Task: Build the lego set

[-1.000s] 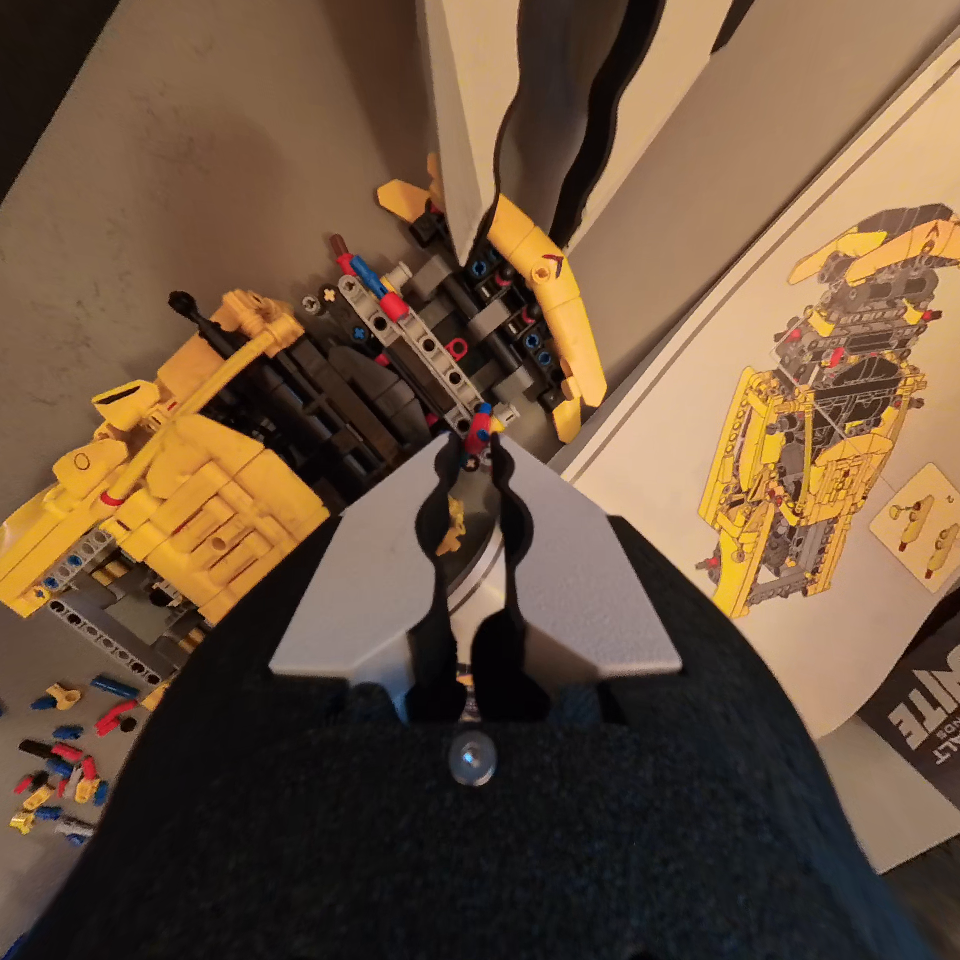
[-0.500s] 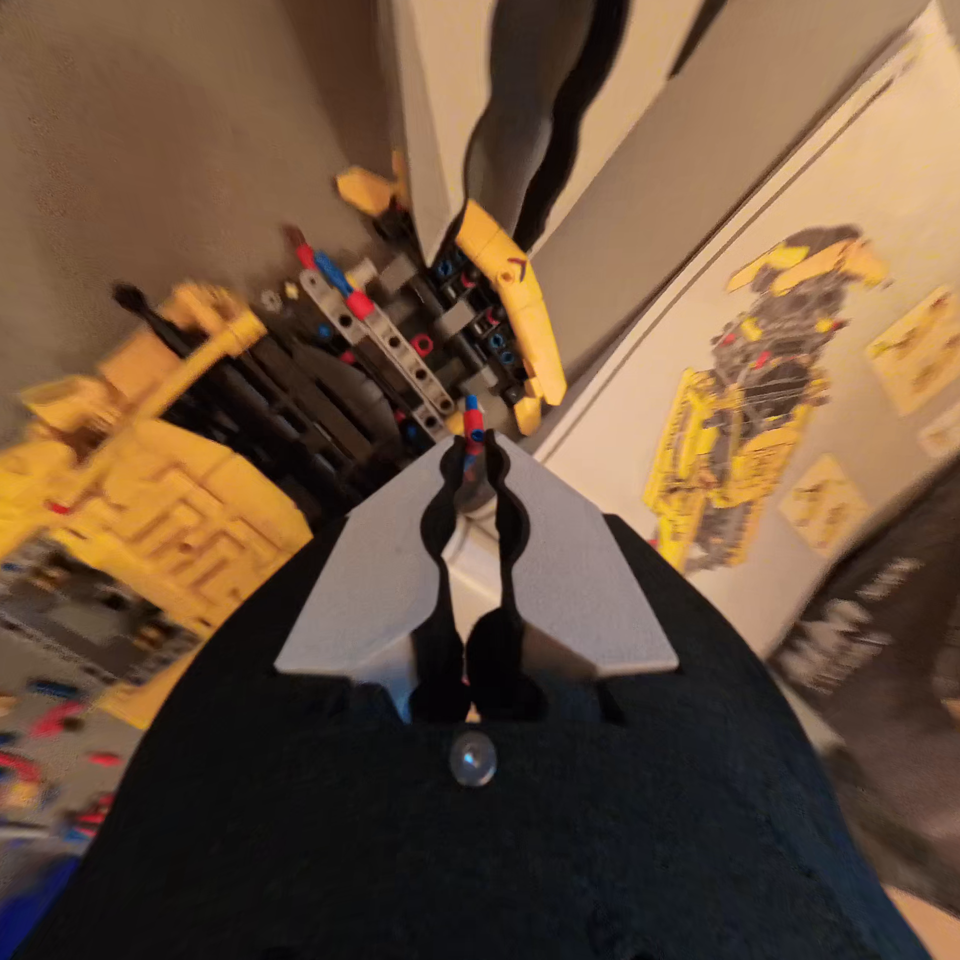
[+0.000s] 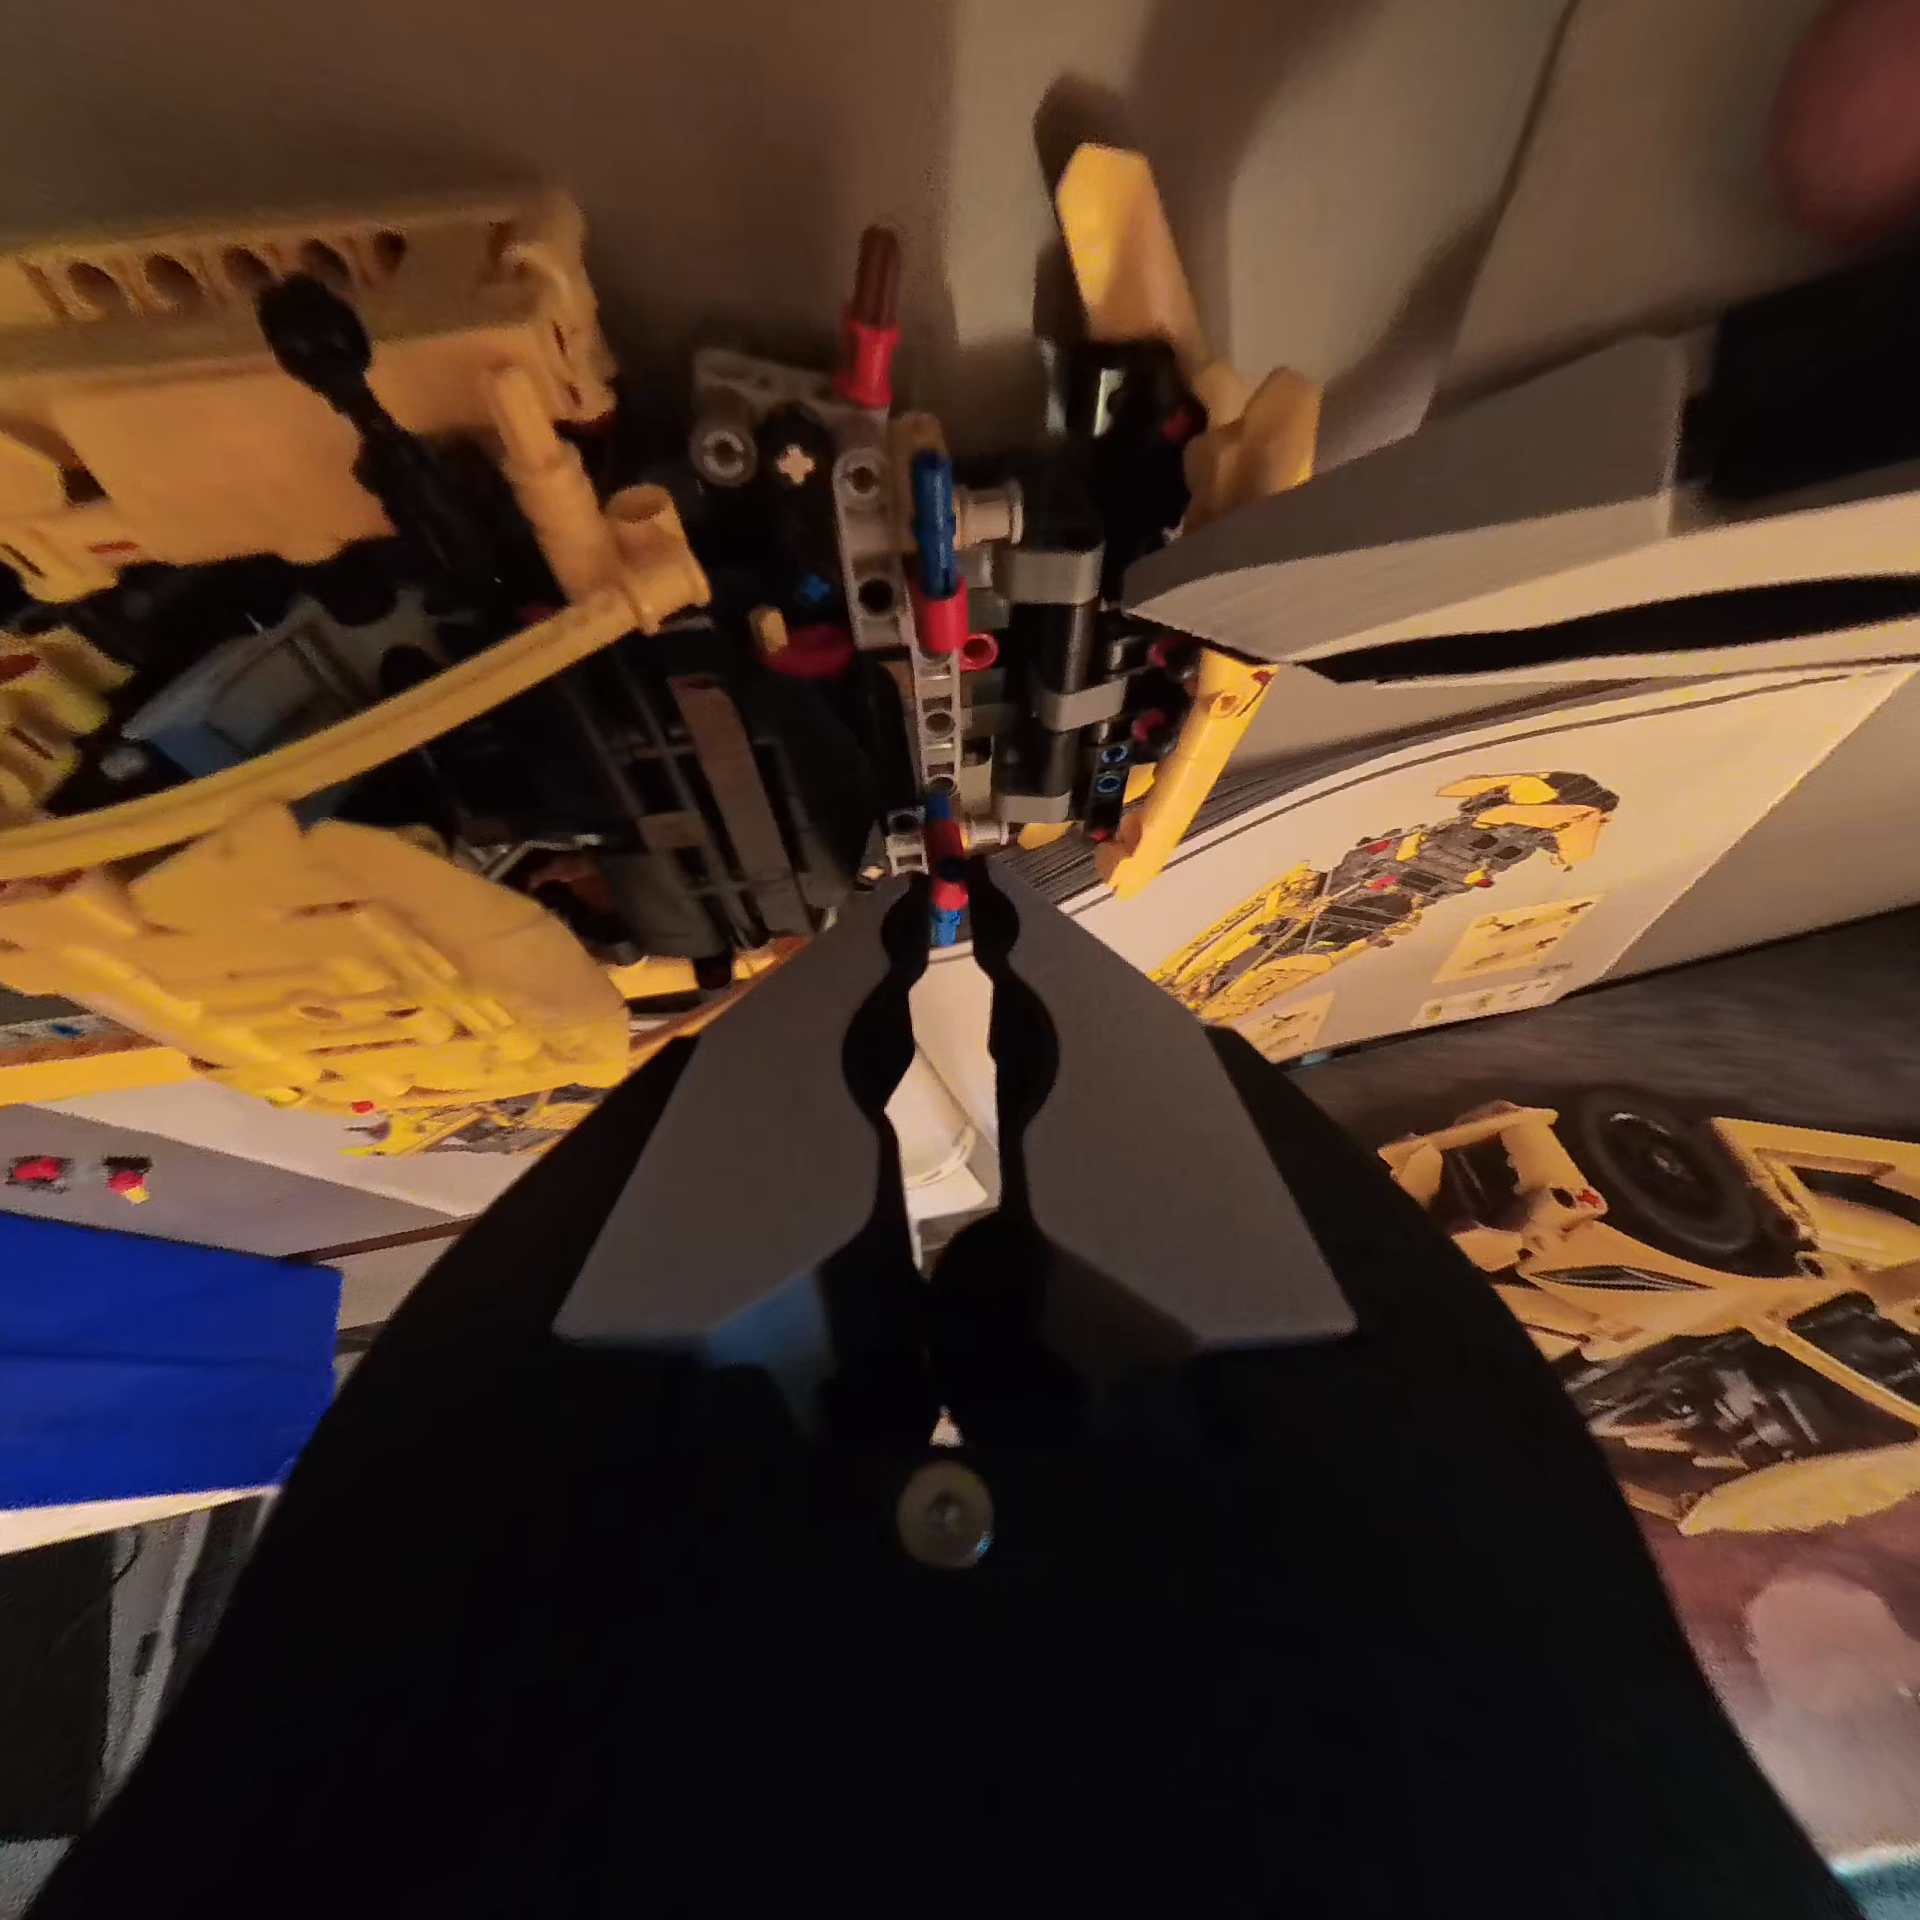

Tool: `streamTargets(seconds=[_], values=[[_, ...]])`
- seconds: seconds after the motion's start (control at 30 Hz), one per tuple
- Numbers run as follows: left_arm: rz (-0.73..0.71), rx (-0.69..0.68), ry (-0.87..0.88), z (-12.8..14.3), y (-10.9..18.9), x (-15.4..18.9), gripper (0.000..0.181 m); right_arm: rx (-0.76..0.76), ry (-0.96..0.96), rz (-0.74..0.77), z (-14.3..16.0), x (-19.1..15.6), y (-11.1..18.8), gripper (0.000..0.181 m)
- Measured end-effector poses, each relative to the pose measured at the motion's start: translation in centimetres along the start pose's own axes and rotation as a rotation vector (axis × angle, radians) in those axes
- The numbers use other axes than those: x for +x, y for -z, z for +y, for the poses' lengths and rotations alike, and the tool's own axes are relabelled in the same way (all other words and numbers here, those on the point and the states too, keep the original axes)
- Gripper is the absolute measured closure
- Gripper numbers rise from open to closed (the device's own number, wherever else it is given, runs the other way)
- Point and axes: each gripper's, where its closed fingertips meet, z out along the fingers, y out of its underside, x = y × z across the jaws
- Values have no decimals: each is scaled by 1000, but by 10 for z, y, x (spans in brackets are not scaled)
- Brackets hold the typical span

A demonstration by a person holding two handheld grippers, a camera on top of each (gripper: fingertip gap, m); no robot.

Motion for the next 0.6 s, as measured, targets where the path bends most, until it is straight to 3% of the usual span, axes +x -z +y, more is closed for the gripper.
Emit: streamTargets(seconds=[0.4,0.6], values=[[1,0,4,0,0,0,151,-37,20,-31,-4,2,-2,175],[2,-1,4,0,0,0,151,46,-13,-41,-14,0,0,175]])
